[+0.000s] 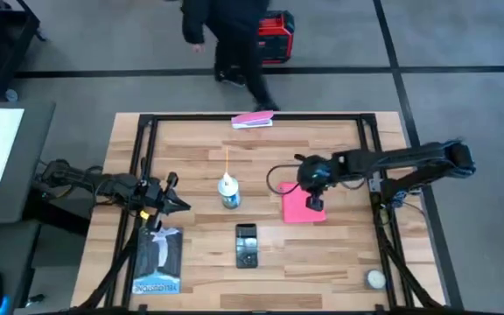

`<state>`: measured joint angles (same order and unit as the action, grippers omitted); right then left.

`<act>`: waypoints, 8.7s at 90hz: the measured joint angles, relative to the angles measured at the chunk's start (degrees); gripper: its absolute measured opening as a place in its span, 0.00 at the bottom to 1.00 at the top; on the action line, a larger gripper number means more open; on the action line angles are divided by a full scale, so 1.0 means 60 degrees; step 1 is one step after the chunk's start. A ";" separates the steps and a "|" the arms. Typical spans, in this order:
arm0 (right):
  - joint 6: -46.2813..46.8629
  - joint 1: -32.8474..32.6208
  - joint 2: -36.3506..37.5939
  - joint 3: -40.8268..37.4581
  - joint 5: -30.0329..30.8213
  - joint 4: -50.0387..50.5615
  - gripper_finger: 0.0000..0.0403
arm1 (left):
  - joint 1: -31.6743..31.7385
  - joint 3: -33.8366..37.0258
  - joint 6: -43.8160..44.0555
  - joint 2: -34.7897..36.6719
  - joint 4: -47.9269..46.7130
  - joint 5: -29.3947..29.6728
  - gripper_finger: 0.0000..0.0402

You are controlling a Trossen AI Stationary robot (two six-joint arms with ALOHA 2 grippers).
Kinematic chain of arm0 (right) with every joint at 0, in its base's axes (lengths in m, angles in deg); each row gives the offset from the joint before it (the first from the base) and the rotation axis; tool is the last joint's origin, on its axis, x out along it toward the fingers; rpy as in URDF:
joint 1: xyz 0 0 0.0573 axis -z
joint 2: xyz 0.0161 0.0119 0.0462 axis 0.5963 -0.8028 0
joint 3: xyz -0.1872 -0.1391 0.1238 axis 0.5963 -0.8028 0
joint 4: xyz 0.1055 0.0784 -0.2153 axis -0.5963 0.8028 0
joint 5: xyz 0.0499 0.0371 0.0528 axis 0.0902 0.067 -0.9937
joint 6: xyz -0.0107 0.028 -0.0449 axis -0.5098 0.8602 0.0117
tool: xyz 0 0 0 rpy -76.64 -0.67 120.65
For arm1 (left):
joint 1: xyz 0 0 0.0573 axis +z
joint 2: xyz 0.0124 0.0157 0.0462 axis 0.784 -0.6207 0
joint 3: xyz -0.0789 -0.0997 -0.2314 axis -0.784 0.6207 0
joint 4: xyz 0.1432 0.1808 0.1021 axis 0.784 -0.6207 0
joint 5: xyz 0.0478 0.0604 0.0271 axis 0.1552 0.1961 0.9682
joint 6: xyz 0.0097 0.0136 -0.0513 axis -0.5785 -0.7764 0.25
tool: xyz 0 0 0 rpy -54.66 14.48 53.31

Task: Apply microfiber cloth
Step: Adjust the pink microfiber cloth on the table, then adjust the black phone on the table, then adjust the white spray bottle on the table

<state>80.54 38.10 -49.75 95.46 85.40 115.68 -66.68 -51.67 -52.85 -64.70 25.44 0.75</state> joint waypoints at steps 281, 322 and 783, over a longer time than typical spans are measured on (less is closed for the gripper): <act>0.3021 -0.3069 -0.4951 0.0964 0.0466 -0.8691 0.00 | 0.0011 0.0000 0.0132 0.0004 -0.0007 0.0400 0.00; 0.2663 -0.2652 -0.6306 0.2918 0.1296 -0.6388 0.00 | 0.0018 0.0001 0.0072 0.0001 0.0066 0.0947 0.00; 0.0951 -0.1753 -0.3523 0.3155 0.5792 -0.3984 0.00 | 0.4719 -0.2178 0.0064 -1.4298 1.1092 -0.1682 0.00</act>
<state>86.24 27.59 -70.89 114.39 120.15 91.78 -38.37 -64.74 -52.47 -150.48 91.99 -9.34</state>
